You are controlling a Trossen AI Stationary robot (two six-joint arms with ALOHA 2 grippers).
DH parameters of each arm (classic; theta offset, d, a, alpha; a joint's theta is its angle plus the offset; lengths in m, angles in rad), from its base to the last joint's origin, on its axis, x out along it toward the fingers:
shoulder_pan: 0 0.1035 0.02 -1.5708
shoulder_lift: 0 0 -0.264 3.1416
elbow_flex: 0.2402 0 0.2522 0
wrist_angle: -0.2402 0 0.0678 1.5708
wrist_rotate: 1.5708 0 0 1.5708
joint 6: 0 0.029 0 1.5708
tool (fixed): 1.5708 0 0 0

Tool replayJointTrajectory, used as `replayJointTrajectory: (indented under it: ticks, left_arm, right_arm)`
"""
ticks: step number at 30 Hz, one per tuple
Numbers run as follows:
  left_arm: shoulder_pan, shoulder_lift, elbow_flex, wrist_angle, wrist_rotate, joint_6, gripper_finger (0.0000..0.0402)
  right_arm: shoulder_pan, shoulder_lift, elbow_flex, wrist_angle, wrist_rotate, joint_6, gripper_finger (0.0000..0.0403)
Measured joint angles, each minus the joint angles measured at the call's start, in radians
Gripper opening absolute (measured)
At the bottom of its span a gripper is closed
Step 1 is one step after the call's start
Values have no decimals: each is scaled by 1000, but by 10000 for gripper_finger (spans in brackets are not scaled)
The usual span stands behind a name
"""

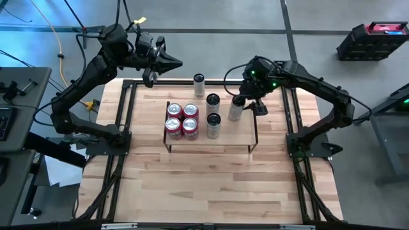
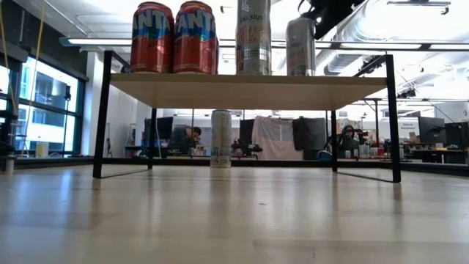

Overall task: Place canned beverage on shelf
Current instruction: Put the white yellow soda can on the shelf

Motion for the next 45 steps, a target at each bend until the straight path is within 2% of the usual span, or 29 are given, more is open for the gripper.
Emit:
replayJointTrajectory:
  ticks: [16,23,27,30,36,38,41,45]
  left_arm:
    - [-12,41,1,-1,1,28,0]
    - [-11,51,1,0,2,28,0]
    - [-12,50,1,-1,3,3,0]
    - [-12,50,1,-2,3,-8,0]
    - [-12,50,1,-8,3,-18,0]
    - [-12,49,1,-9,3,-25,0]
    - [-12,49,1,-8,3,-25,0]
    - [-12,49,1,-17,3,-16,0]
  right_arm:
    - [0,-7,0,12,61,45,296]
    - [0,-17,0,5,260,36,296]
    - [10,-22,43,-26,281,68,296]
    - [24,-23,106,-74,278,189,296]
    - [70,-25,171,-190,175,597,296]
    - [103,-25,167,-217,172,730,296]
    - [172,-23,153,-229,234,959,296]
    - [290,-20,143,-184,402,1218,296]
